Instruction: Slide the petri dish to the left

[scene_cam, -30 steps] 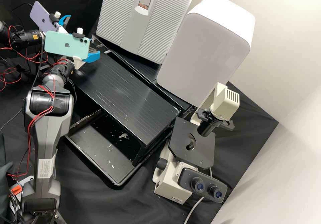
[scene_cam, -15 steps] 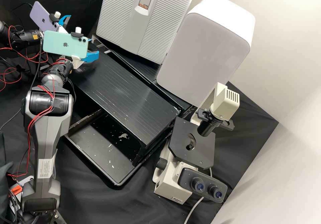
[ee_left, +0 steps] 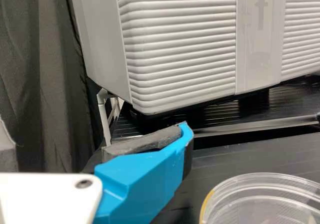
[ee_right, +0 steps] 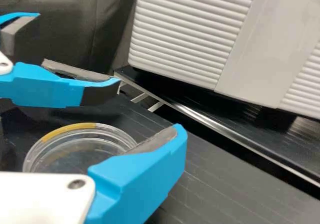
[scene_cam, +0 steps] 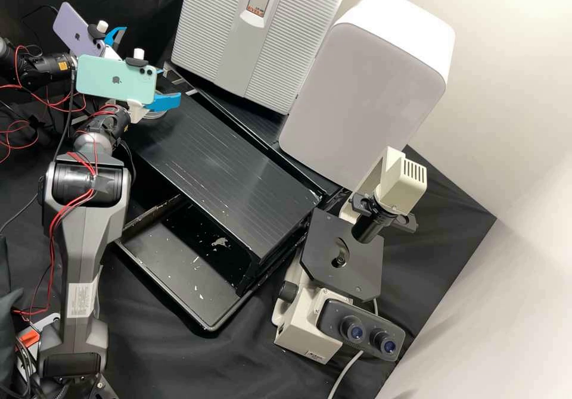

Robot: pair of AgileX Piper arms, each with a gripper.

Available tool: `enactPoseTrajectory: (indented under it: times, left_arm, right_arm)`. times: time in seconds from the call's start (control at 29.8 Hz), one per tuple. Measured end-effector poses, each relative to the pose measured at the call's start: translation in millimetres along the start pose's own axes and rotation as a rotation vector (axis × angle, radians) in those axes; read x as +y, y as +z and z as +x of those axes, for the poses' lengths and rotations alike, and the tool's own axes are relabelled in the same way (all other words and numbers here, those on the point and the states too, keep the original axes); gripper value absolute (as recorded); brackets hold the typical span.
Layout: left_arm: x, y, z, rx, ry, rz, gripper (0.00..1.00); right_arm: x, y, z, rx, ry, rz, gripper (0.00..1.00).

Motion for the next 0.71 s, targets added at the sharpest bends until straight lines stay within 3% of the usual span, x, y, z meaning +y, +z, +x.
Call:
enactPoseTrajectory:
  times: [0.2,0.4,0.57,0.71]
  left_arm:
    - [0.0,0.0,0.0,0.000,0.000,0.000,1.00]
    - [0.0,0.0,0.0,0.000,0.000,0.000,1.00]
    - [0.0,0.0,0.0,0.000,0.000,0.000,1.00]
    - [0.0,0.0,0.0,0.000,0.000,0.000,1.00]
  right_arm:
    - [-9.2,6.6,-9.9,-0.002,-0.002,-0.009,1.00]
    - [-16.3,11.9,-29.9,0.015,0.050,-0.017,1.00]
    - [-19.8,22.0,-53.8,0.018,0.128,-0.023,1.00]
    - [-20.7,29.4,-72.3,0.015,0.224,-0.026,1.00]
